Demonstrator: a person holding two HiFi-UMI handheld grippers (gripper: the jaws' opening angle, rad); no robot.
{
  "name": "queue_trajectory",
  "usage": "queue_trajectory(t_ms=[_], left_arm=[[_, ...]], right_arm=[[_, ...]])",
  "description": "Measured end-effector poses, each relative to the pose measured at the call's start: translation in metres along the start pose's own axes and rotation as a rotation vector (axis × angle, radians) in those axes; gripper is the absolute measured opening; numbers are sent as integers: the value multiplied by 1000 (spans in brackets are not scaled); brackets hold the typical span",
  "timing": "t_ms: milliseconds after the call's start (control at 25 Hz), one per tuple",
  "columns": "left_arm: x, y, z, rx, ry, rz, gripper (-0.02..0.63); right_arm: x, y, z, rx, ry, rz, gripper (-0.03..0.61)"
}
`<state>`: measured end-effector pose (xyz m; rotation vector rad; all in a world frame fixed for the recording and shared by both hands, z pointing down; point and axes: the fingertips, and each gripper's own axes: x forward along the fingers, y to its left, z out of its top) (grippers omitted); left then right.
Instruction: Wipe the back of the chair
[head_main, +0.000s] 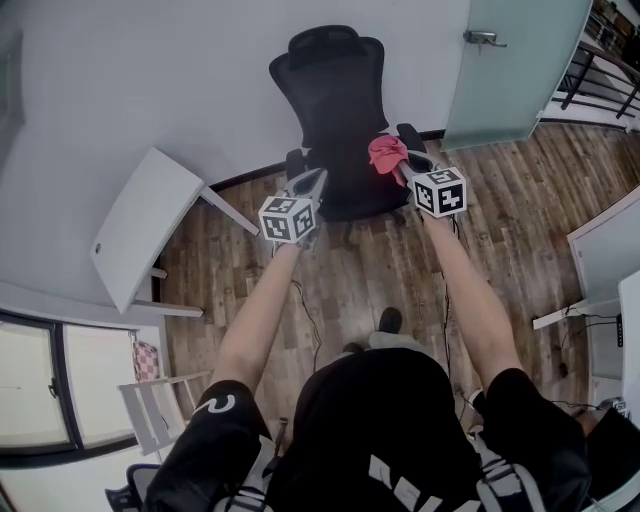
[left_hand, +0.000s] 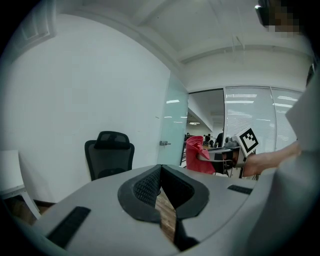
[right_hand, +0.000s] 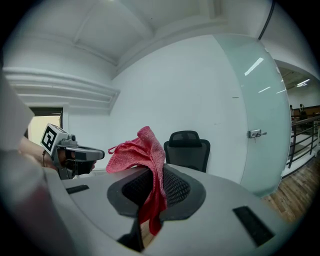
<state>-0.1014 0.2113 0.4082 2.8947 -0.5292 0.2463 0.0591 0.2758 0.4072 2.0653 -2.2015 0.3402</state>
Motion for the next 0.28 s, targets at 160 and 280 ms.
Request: queue_trajectory(t_ms=[160,280], left_arm=[[4,-7,-1,11,10,-14,26],[9,-11,-3,14,23,-23,25]], right_arm=[[-3,-2,1,3,-5,1,64],[-2,-7,3,7,-5,3,64]])
